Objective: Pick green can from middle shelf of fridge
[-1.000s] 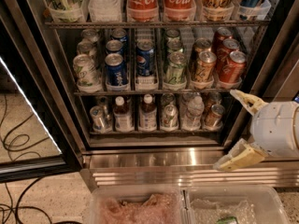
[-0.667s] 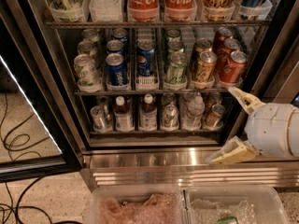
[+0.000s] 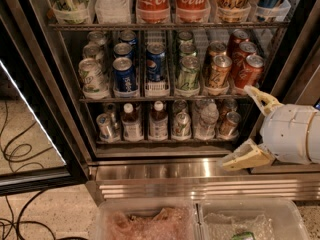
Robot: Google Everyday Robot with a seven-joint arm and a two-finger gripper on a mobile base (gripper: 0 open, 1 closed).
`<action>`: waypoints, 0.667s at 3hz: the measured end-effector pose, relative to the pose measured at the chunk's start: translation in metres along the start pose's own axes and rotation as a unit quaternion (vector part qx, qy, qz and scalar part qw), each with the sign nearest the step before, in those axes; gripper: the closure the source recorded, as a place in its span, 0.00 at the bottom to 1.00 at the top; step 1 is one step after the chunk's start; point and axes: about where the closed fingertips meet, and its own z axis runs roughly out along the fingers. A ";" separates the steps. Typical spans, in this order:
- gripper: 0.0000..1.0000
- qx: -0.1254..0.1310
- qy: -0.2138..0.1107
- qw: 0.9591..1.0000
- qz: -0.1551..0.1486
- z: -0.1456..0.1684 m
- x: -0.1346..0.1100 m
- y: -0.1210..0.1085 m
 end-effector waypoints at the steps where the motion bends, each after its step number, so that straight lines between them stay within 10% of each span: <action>1: 0.00 0.025 -0.028 0.999 0.020 0.008 0.002 0.001; 2: 0.00 0.071 -0.063 0.991 0.094 0.033 0.051 0.024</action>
Offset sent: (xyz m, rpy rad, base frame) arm 0.0524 0.0163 -0.0553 0.6275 -0.4167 -0.5330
